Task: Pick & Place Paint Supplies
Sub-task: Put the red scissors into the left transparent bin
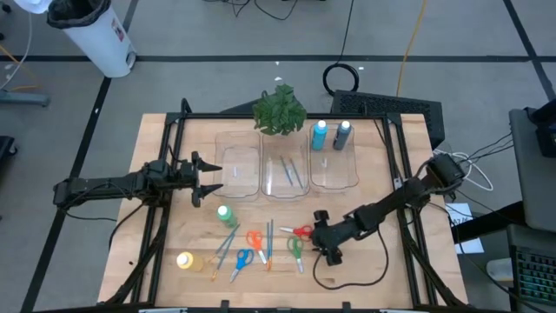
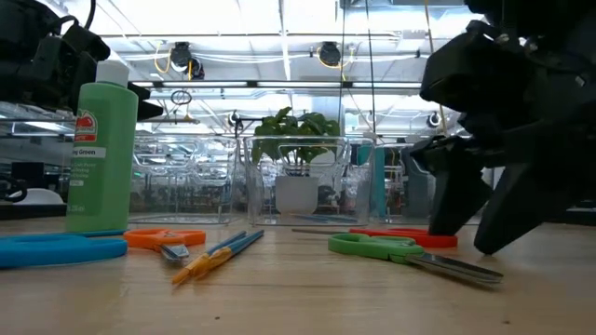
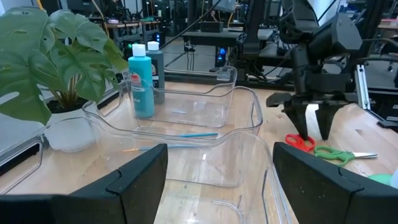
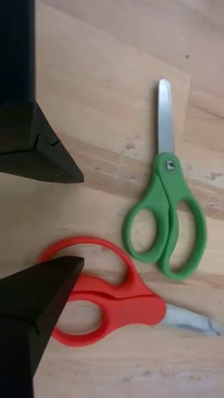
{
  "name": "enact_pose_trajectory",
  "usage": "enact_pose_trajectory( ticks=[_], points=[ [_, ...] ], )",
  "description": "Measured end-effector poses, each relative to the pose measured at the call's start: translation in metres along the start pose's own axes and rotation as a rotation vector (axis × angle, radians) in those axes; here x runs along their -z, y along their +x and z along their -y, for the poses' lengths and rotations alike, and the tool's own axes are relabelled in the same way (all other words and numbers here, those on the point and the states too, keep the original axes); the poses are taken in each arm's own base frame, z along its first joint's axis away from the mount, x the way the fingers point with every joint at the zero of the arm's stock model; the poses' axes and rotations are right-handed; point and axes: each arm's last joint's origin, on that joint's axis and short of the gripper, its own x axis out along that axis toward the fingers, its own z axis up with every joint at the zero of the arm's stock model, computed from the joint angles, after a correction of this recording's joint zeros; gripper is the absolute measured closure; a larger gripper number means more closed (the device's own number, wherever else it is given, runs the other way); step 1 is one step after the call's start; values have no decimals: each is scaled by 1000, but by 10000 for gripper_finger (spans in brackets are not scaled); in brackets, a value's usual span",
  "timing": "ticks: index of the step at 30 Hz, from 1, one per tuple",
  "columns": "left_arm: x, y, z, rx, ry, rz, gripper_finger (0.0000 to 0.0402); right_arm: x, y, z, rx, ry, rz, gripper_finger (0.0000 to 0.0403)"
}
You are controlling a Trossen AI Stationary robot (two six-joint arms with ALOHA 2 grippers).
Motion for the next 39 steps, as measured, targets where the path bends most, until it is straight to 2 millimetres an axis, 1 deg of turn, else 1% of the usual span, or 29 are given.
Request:
enact_pose_trajectory(
  ticks=[5, 8, 11, 15, 18, 23, 26, 30, 36, 39],
  points=[
    [0, 0, 0, 0, 0, 1, 107, 3, 4, 5, 16, 7, -34, 207],
    [0, 0, 0, 0, 0, 0, 107, 7, 4, 7, 32, 7, -77, 220],
    [0, 0, 0, 0, 0, 0, 107, 12, 4, 8, 45, 27, -119, 251],
    [0, 0, 0, 0, 0, 0, 107, 17, 3, 10, 77, 52, -169, 304],
    [0, 0, 0, 0, 0, 1, 107, 20, 3, 12, 114, 64, -188, 341],
    [0, 0, 0, 0, 0, 0, 107, 21, 3, 12, 115, 76, -194, 393],
    [0, 0, 0, 0, 0, 0, 107, 19, 3, 11, 113, 78, -182, 396],
    [0, 0, 0, 0, 0, 1, 107, 13, -3, 11, 99, 79, -140, 398],
    [0, 0, 0, 0, 0, 0, 107, 1, -29, 10, 76, 74, -78, 400],
    [0, 0, 0, 0, 0, 1, 107, -13, -46, 7, 52, 81, 22, 401]
  ],
)
